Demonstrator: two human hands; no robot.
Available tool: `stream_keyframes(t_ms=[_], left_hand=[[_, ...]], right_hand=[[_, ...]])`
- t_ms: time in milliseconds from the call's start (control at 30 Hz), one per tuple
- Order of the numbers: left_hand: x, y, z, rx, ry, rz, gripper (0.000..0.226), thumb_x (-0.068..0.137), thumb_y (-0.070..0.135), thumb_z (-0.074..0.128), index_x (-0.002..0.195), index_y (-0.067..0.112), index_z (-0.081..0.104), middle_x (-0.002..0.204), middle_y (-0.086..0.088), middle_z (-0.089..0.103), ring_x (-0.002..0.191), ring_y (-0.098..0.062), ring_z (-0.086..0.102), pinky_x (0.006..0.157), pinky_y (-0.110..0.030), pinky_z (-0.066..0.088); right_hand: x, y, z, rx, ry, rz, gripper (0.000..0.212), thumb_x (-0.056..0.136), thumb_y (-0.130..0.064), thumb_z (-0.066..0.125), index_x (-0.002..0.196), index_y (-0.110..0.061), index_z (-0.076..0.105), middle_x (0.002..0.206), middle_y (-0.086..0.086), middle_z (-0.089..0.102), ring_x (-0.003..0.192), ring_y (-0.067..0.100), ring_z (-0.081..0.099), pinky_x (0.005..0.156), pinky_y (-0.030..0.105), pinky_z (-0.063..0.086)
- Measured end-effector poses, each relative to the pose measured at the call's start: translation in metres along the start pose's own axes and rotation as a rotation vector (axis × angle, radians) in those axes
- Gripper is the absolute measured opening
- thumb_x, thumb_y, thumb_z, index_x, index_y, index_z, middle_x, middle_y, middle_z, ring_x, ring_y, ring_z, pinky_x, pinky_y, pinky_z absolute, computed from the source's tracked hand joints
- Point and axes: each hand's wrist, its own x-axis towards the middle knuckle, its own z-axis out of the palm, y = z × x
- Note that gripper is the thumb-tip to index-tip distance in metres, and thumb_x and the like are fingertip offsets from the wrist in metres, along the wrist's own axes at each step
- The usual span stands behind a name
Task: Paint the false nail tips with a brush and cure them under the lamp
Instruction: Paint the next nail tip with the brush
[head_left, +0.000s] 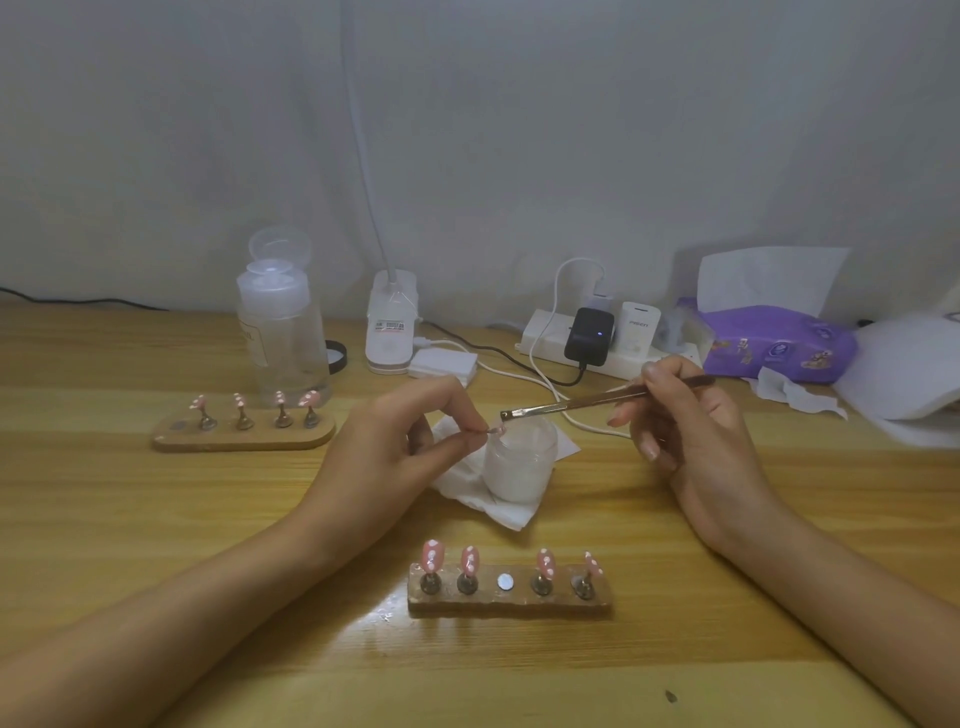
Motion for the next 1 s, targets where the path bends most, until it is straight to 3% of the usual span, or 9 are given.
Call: stream_keyframes(t_ms=[167, 333, 467, 700, 900, 1000], left_hand=[[0.0001, -0.0002, 0.0, -0.01, 0.0, 0.0, 0.009, 0.086, 0.018, 0.073, 0.084, 0.025, 0.068, 0.076, 0.028, 0.062, 0.056, -0.006, 0.049, 0.055, -0.007, 0.037], [0.0, -0.0005, 0.0001, -0.027, -0.007, -0.007, 0.008, 0.086, 0.019, 0.073, 0.083, 0.024, 0.068, 0.069, 0.027, 0.059, 0.055, -0.004, 0.047, 0.055, -0.007, 0.037], [0.0003, -0.0001, 0.0, -0.034, -0.006, -0.018, 0.008, 0.086, 0.019, 0.074, 0.083, 0.024, 0.068, 0.065, 0.026, 0.058, 0.054, -0.003, 0.047, 0.054, -0.007, 0.036], [0.0002, -0.0029, 0.0007, -0.053, 0.004, -0.04, 0.011, 0.085, 0.02, 0.075, 0.08, 0.026, 0.068, 0.055, 0.017, 0.052, 0.051, -0.004, 0.046, 0.053, -0.009, 0.034], [0.0004, -0.0023, 0.001, -0.046, -0.003, -0.046, 0.009, 0.085, 0.023, 0.074, 0.081, 0.028, 0.068, 0.061, 0.02, 0.057, 0.053, -0.005, 0.048, 0.051, -0.01, 0.036], [0.0005, -0.0017, 0.0011, -0.042, -0.008, -0.053, 0.009, 0.085, 0.023, 0.074, 0.082, 0.029, 0.068, 0.061, 0.022, 0.058, 0.053, -0.004, 0.048, 0.051, -0.01, 0.036]], right_hand=[[0.0013, 0.0018, -0.0002, -0.024, 0.02, 0.022, 0.018, 0.091, -0.027, 0.057, 0.078, -0.015, 0.058, 0.065, 0.007, 0.07, 0.04, 0.008, 0.044, 0.037, 0.014, 0.03], [-0.0003, 0.0002, 0.0006, -0.011, -0.017, 0.004, 0.022, 0.081, -0.039, 0.06, 0.078, -0.017, 0.057, 0.068, 0.007, 0.071, 0.041, 0.008, 0.044, 0.039, 0.015, 0.031], [0.0014, 0.0014, -0.0008, -0.024, 0.022, 0.029, 0.018, 0.088, -0.031, 0.058, 0.078, -0.015, 0.058, 0.066, 0.007, 0.07, 0.04, 0.008, 0.043, 0.037, 0.014, 0.03], [0.0016, 0.0023, 0.0, -0.017, 0.009, 0.013, 0.017, 0.084, -0.034, 0.06, 0.072, -0.022, 0.062, 0.067, 0.008, 0.07, 0.039, 0.008, 0.044, 0.037, 0.014, 0.029], [0.0001, 0.0008, 0.0005, -0.023, -0.024, -0.006, 0.017, 0.079, -0.042, 0.062, 0.068, -0.03, 0.065, 0.068, 0.007, 0.071, 0.041, 0.008, 0.045, 0.038, 0.016, 0.03], [0.001, 0.0015, -0.001, -0.028, 0.024, 0.01, 0.017, 0.083, -0.036, 0.06, 0.074, -0.021, 0.063, 0.067, 0.008, 0.071, 0.04, 0.008, 0.044, 0.037, 0.014, 0.031]])
